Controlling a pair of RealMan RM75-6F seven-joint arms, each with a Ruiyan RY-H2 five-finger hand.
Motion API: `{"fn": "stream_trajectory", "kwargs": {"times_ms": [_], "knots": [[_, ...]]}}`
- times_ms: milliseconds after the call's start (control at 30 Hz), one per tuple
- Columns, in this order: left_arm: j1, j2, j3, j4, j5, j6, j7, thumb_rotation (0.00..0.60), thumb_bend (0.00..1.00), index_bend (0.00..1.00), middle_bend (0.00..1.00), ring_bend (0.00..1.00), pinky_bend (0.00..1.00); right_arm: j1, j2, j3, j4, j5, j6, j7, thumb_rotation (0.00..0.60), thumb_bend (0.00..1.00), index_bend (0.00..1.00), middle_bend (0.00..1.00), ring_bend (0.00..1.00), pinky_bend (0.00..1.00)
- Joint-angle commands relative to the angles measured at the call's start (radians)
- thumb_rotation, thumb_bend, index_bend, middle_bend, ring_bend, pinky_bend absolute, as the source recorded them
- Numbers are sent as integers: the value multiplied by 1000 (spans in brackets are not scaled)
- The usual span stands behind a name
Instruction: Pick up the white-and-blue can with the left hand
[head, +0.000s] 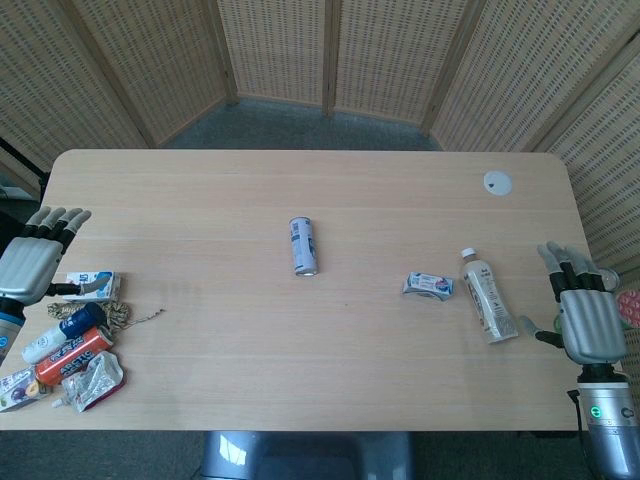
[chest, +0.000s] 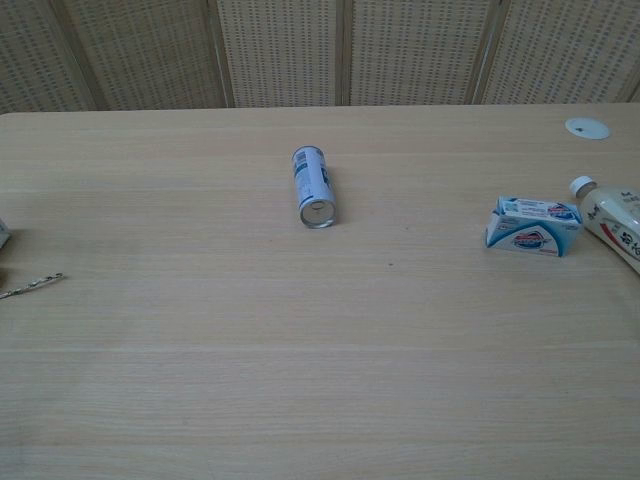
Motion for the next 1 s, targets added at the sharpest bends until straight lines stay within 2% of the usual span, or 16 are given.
{"fn": "stream_trajectory", "kwargs": {"times_ms": [33, 400, 567, 767, 1000], "knots": [[0, -1, 0, 0, 3, -1, 0, 215, 85, 0, 0, 0, 0, 0, 1, 0, -1, -1, 0, -1, 597, 177, 0, 0, 0, 0], [-28, -19, 3, 3, 47, -25, -3, 235, 86, 0, 0, 0, 0, -4, -3, -9, -5, -15, 9, 14, 596, 176, 0, 0, 0, 0], [-77, -55, 1, 47, 88, -66, -8, 297, 87, 0, 0, 0, 0, -11, -3, -13, -5, -12, 13, 15, 597, 177, 0, 0, 0, 0], [-175, -127, 6, 158, 165, -143, -25, 414, 88, 0, 0, 0, 0, -21, 11, -15, -14, -8, 23, 16, 597, 176, 0, 0, 0, 0], [-308, -278, 18, 347, 265, -203, -71, 438, 90, 0, 0, 0, 0, -41, 28, -22, -34, -9, 43, 10, 597, 177, 0, 0, 0, 0]]}}
